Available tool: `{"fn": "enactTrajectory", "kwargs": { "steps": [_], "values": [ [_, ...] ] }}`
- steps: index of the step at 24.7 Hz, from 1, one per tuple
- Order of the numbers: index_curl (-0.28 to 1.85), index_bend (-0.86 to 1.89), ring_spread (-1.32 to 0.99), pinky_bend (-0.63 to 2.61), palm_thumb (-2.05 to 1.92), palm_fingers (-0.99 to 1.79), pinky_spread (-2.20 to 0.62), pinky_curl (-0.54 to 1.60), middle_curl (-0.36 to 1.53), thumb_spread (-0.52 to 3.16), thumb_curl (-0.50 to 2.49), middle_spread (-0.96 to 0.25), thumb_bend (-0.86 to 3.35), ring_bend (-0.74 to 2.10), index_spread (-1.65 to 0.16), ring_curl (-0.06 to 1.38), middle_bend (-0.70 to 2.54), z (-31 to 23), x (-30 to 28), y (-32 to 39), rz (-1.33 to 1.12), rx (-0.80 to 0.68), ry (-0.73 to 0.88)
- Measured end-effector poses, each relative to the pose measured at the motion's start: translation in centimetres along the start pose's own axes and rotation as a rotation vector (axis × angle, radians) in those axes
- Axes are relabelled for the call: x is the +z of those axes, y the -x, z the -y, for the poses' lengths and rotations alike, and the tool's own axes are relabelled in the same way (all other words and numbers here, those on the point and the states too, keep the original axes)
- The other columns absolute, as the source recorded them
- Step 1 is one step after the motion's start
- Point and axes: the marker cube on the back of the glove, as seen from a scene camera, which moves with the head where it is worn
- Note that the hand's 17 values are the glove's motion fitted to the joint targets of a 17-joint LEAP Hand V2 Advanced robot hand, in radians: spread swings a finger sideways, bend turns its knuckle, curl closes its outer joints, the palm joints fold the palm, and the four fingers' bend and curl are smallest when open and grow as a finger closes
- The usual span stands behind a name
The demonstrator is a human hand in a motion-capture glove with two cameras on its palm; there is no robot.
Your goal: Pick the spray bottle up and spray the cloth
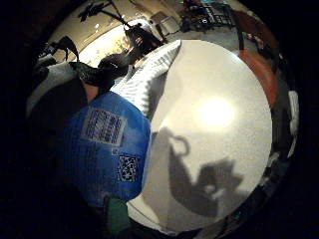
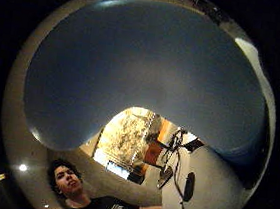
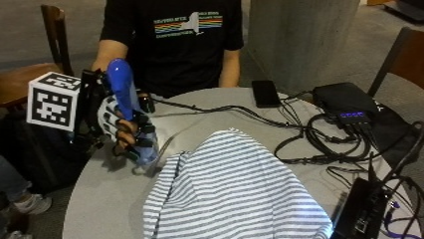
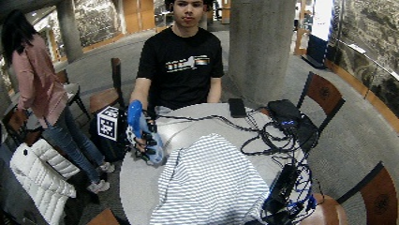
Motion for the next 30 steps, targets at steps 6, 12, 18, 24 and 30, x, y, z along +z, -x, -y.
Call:
{"fn": "enactTrajectory", "kwargs": {
  "steps": [6, 12, 18, 24, 30],
  "values": [
    [0.51, 0.24, -0.03, 0.32, 1.04, 1.2, 0.23, 0.29, 0.47, 0.46, 0.68, -0.06, -0.03, 0.36, -0.22, 0.38, 0.37, 0.1, 1.9, 3.6, 0.039, 0.056, 0.184],
    [0.53, 0.23, -0.03, 0.34, 1.02, 1.2, 0.22, 0.3, 0.47, 0.43, 0.7, -0.06, -0.03, 0.36, -0.22, 0.38, 0.37, -0.2, 3.9, 4.2, 0.056, 0.158, 0.325],
    [0.55, 0.22, -0.02, 0.34, 1.02, 1.2, 0.22, 0.31, 0.48, 0.42, 0.72, -0.06, -0.03, 0.36, -0.22, 0.39, 0.36, -0.3, 4.9, 3.9, -0.014, 0.207, 0.393],
    [0.56, 0.2, -0.02, 0.36, 1.01, 1.2, 0.22, 0.32, 0.49, 0.42, 0.73, -0.05, -0.03, 0.36, -0.21, 0.39, 0.36, -0.4, 5.4, 3.9, -0.032, 0.275, 0.46],
    [0.57, 0.2, -0.02, 0.37, 1.0, 1.21, 0.21, 0.32, 0.49, 0.42, 0.74, -0.05, -0.03, 0.36, -0.21, 0.4, 0.36, -0.6, 5.7, 3.8, -0.033, 0.289, 0.492]
  ]
}}
